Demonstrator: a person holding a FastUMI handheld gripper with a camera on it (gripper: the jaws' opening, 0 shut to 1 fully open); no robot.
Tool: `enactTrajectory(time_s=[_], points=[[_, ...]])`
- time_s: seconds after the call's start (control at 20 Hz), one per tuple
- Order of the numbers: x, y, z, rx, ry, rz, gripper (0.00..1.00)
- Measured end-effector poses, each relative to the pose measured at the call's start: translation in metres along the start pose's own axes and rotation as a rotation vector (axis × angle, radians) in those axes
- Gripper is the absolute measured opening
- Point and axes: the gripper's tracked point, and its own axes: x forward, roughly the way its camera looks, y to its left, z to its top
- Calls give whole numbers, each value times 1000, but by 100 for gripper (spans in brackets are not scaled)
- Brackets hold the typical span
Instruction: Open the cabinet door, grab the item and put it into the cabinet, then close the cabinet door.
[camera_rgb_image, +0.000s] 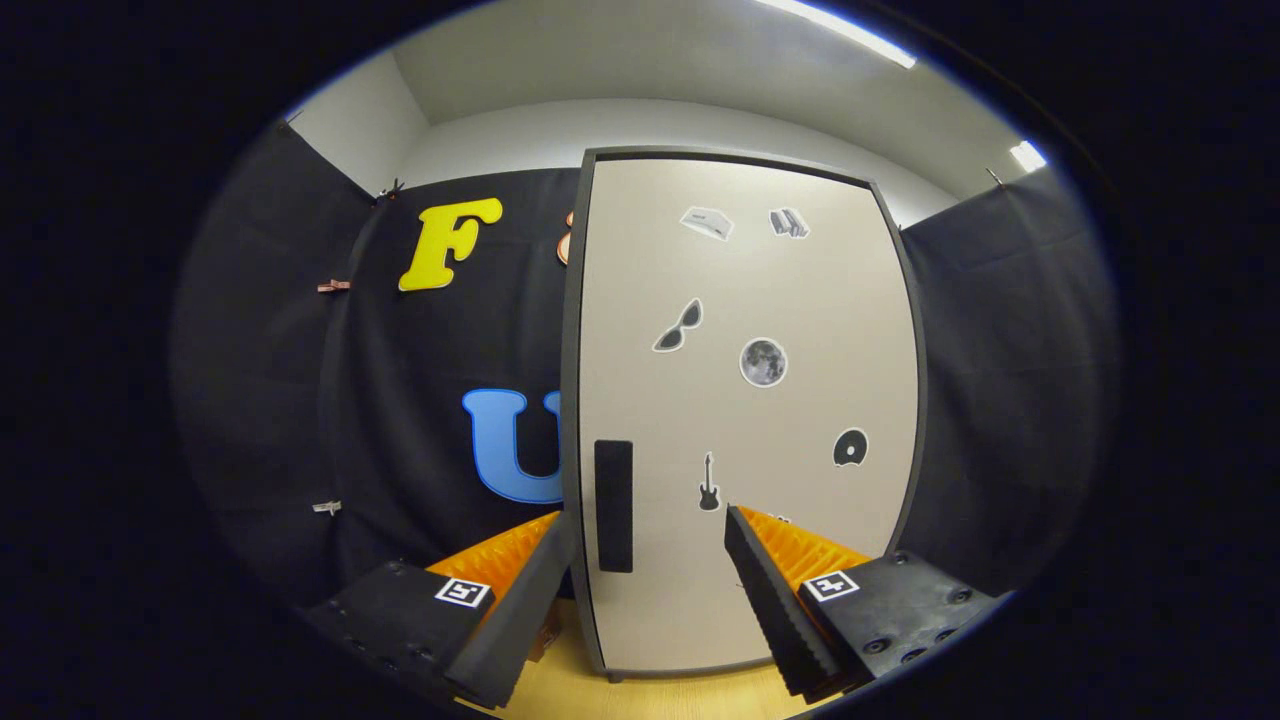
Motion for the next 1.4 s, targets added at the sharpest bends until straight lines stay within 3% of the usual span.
enactTrajectory(time_s=[0.45,0.65,0.85,0.9,0.95,1.0,1.2,1.4], points=[[69,19,-34,0,60,11,96],[97,12,-48,-8,82,-35,95],[109,7,-56,-22,86,-73,77],[111,11,-59,-9,93,-63,63],[111,16,-62,12,110,-53,57],[111,15,-62,19,109,-65,41],[111,14,-64,-4,111,-83,31],[108,13,-63,-27,121,-82,30]])
